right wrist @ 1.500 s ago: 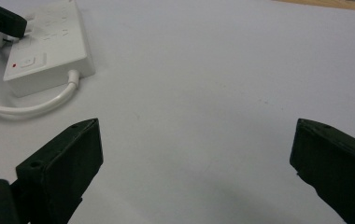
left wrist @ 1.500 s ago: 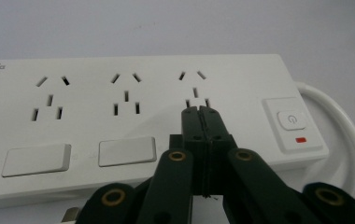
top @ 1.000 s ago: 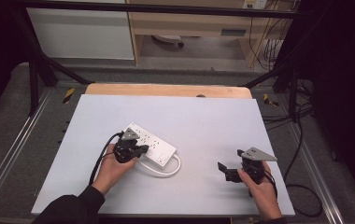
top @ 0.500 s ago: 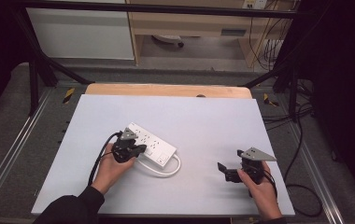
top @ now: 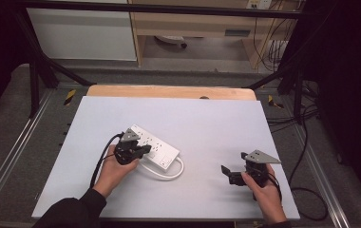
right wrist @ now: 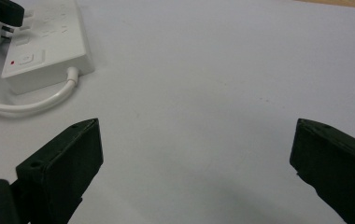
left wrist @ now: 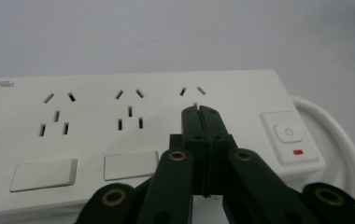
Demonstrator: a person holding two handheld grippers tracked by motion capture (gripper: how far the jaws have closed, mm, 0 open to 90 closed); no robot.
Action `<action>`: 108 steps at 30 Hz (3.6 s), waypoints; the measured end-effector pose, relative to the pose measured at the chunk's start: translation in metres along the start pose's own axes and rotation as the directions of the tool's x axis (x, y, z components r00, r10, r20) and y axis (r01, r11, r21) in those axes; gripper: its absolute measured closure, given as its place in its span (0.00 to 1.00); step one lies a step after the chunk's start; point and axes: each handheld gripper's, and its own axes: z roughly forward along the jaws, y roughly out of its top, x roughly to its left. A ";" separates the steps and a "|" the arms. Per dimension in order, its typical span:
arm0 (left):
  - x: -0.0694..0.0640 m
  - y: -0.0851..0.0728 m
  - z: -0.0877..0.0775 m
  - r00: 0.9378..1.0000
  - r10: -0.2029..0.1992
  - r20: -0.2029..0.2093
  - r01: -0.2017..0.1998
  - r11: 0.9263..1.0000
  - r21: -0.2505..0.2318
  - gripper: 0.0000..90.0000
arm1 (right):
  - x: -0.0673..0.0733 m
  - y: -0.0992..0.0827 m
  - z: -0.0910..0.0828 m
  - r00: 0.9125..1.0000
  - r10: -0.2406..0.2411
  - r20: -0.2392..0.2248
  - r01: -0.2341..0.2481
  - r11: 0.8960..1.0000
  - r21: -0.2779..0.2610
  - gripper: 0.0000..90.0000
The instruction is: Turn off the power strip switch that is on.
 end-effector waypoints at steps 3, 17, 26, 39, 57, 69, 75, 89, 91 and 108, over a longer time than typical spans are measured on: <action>0.001 0.003 -0.002 1.000 0.003 -0.002 -0.003 1.000 -0.006 1.00 | 0.000 0.000 0.000 1.000 0.001 -0.001 -0.001 1.000 -0.001 0.03; 0.004 0.021 -0.010 0.999 -0.037 -0.022 0.034 0.993 -0.110 0.55 | -0.001 0.000 -0.001 1.000 0.003 -0.002 -0.003 1.000 -0.002 0.03; 0.007 0.028 -0.022 0.996 -0.080 -0.027 0.074 0.984 -0.159 0.15 | 0.000 0.000 -0.001 1.000 0.000 -0.002 0.000 1.000 0.000 0.03; 0.014 0.032 -0.040 0.995 -0.094 -0.043 0.084 0.979 -0.188 0.09 | 0.000 0.000 0.000 1.000 -0.001 -0.002 0.001 1.000 0.000 0.03; 0.023 0.031 -0.068 0.994 -0.097 -0.058 0.081 0.970 -0.229 0.08 | 0.000 0.001 0.000 1.000 -0.006 -0.005 0.006 1.000 0.002 0.03; 0.023 0.032 -0.082 0.994 -0.087 -0.058 0.069 0.962 -0.263 0.07 | 0.000 0.000 0.001 1.000 -0.007 -0.004 0.007 1.000 0.004 0.03; 0.024 0.032 -0.089 0.995 -0.085 -0.061 0.065 0.958 -0.278 0.08 | 0.000 0.001 0.001 1.000 -0.007 -0.004 0.007 1.000 0.003 0.03; 0.023 0.025 -0.108 0.993 -0.087 -0.080 0.060 0.955 -0.290 0.08 | 0.000 0.001 0.001 1.000 -0.007 -0.003 0.007 1.000 0.004 0.03; 0.023 0.023 -0.111 0.993 -0.088 -0.081 0.061 0.955 -0.289 0.08 | 0.000 0.001 0.001 1.000 -0.008 -0.003 0.008 1.000 0.004 0.03; 0.028 -0.009 -0.144 0.987 -0.112 -0.117 0.071 0.949 -0.307 0.08 | 0.001 0.001 0.001 1.000 -0.009 0.001 0.009 1.000 0.007 0.03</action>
